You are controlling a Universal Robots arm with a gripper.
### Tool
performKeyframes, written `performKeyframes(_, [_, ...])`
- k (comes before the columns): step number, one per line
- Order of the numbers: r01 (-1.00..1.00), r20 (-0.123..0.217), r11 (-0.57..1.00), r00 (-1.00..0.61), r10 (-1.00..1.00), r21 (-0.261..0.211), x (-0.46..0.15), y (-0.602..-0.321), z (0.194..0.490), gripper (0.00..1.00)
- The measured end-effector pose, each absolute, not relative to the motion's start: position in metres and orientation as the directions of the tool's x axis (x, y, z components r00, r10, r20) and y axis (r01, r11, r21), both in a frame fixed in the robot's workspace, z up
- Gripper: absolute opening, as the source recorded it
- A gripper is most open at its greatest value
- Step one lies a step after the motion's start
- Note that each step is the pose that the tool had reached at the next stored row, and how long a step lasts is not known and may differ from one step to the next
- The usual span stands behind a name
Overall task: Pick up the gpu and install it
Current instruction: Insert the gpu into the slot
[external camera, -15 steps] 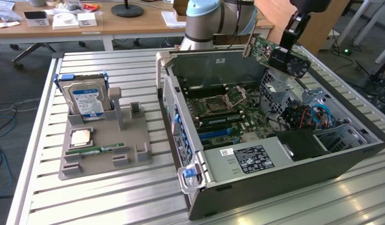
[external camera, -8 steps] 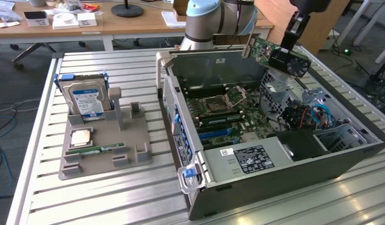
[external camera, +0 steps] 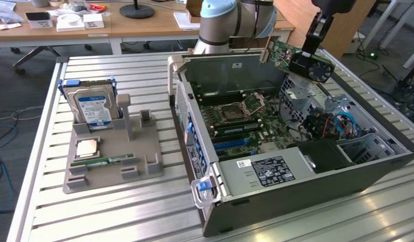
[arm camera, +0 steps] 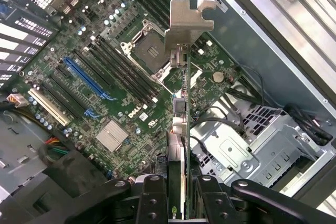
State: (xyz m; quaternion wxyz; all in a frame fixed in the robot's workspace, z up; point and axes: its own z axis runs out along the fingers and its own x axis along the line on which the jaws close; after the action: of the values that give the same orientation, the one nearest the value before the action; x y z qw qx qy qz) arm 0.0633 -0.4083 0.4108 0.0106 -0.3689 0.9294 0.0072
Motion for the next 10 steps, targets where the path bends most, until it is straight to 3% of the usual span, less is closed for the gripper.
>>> performKeyframes(10, [-0.705, -0.025, 0.709, -0.709, -0.705, 0.005, 0.0633, -0.4083, 0.4108, 0.26])
